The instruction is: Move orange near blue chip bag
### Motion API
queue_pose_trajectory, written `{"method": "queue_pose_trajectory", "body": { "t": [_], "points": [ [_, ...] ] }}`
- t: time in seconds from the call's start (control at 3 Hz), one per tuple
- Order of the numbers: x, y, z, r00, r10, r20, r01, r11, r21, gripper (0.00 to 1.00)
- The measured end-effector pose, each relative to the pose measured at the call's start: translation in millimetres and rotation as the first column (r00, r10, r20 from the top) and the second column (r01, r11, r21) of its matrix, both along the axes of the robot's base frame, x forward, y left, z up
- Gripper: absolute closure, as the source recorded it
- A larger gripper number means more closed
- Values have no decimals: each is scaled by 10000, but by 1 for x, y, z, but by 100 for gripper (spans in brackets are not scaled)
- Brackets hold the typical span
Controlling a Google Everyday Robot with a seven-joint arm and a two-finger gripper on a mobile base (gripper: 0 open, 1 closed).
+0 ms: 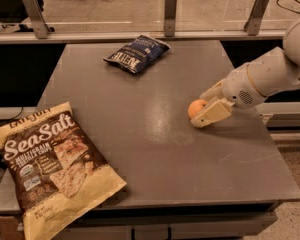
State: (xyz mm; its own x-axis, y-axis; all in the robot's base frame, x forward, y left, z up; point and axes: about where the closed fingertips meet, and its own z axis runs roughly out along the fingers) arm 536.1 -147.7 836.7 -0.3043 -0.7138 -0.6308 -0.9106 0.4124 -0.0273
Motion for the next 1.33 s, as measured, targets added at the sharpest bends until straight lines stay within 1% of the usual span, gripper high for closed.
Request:
{"method": "queue_pose_trajectory", "body": {
  "t": [0.33, 0.67, 1.0, 1.33],
  "points": [
    [-1, 4, 3, 9999, 119, -86, -116, 9996, 252, 64],
    [1, 12, 40, 9973, 523, 521, -548, 9974, 470, 86],
    [2, 2, 108, 9824, 825, 1674, -826, 9966, -58, 100],
    [4, 2, 119, 9791, 806, 1866, -814, 9967, -33, 100]
  ]
}}
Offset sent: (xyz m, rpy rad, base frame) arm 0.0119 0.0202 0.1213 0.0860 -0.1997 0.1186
